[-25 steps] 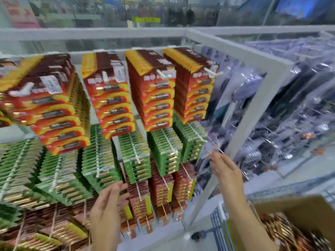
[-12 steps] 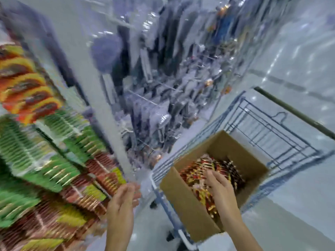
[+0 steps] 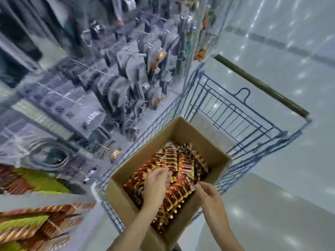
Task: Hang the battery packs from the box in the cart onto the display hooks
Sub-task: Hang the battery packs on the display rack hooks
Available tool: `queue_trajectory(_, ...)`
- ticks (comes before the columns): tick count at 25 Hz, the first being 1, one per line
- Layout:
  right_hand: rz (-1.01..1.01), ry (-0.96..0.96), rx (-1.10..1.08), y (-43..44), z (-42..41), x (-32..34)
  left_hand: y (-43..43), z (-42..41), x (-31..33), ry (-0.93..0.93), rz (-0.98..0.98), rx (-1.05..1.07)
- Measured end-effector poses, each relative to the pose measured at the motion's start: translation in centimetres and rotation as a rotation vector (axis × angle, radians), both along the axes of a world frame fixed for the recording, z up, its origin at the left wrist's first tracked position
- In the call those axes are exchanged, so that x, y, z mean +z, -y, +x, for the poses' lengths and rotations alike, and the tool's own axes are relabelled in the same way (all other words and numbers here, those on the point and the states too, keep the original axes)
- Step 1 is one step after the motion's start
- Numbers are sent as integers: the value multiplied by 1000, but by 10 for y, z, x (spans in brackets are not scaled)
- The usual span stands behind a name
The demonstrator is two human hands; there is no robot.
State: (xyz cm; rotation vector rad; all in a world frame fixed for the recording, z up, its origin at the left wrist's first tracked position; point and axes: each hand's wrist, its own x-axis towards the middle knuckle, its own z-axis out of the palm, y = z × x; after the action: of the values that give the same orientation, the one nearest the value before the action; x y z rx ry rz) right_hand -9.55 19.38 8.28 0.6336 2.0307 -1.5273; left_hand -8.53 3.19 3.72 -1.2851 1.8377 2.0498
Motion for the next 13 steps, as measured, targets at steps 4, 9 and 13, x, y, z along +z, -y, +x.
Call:
queue_trajectory(4,14,34,-44,-16,-13,-11,-50,-88,-67,196,154,-119)
queue_trajectory(9,21,50,-129,-27,-26,-17,-96,-149,-133,340,81,-144)
queue_trajectory(13,-24,56,-191,-37,-34,-16,-117,-171,-159,434,-21,-101)
